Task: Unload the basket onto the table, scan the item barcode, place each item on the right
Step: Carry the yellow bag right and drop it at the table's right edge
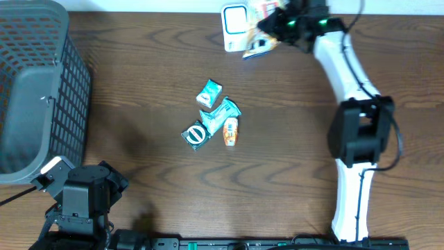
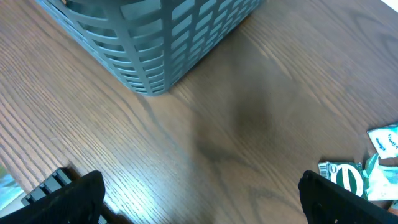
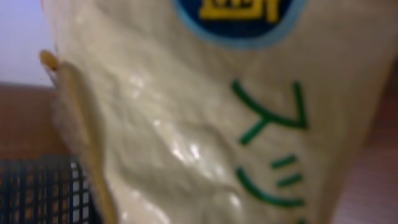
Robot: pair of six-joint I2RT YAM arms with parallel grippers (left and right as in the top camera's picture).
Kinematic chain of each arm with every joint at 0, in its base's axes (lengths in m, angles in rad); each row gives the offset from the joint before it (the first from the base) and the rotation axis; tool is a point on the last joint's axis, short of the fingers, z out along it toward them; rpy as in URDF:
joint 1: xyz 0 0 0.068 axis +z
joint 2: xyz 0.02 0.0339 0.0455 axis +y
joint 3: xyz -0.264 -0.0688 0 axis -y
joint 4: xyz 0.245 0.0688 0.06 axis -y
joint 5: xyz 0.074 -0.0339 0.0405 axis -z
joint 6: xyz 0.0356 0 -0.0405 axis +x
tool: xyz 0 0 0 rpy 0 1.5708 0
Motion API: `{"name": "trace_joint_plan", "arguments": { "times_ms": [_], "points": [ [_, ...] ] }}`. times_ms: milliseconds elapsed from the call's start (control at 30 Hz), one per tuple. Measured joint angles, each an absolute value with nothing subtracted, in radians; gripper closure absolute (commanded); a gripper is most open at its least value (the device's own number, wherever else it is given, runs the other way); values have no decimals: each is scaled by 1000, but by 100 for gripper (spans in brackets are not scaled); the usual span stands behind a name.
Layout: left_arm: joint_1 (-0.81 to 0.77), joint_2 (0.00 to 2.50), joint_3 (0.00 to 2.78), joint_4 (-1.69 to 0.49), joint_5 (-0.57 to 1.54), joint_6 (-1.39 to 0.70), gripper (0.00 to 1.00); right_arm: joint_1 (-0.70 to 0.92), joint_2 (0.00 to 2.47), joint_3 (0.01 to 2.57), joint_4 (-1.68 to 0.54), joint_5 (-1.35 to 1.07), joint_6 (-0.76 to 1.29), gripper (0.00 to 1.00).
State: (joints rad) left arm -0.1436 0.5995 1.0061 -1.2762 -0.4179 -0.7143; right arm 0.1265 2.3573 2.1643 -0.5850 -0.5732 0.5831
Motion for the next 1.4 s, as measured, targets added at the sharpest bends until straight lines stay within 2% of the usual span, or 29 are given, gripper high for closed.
{"name": "trace_joint_plan", "arguments": {
  "times_ms": [267, 567, 600, 633, 667, 700, 733, 900, 1033, 1233, 1333, 1400],
  "points": [
    [-144, 599, 1006, -1276, -418, -714, 2, -70, 2194, 2166, -873, -336, 464, 99],
    [-144, 599, 1006, -1277, -418, -714, 2, -296, 2197, 2167, -1096, 54, 292, 98],
    [-144, 599, 1006, -1276, -418, -714, 2, -323, 2197, 2167, -1108, 89, 276, 90],
    [-144, 599, 1006, -1276, -418, -714, 2, -345, 2197, 2167, -1117, 111, 268, 73],
    [-144, 599, 1006, -1276, -418, -714, 2, -374, 2197, 2167, -1123, 135, 253, 35],
    [-144, 599, 1006, -1276, -418, -714, 2, -382, 2197, 2167, -1125, 142, 246, 15],
    [-144, 599, 1006, -1276, -418, -714, 2, -403, 2197, 2167, -1131, 152, 244, 2],
    [-144, 599, 1006, -1276, -418, -714, 2, -477, 2197, 2164, -1170, 144, 225, 1],
    [-144, 599, 1006, -1276, -418, -714, 2, -487, 2197, 2163, -1205, 49, 223, 1],
    [-144, 599, 1006, -1276, -418, -714, 2, -457, 2197, 2162, -1238, -325, 161, 1],
    [-144, 599, 1006, -1276, -418, -714, 2, -397, 2197, 2162, -1292, -550, 110, 1],
    [-144, 599, 1006, -1276, -418, -714, 2, -355, 2197, 2162, -1332, -608, 93, 1]
  ]
}}
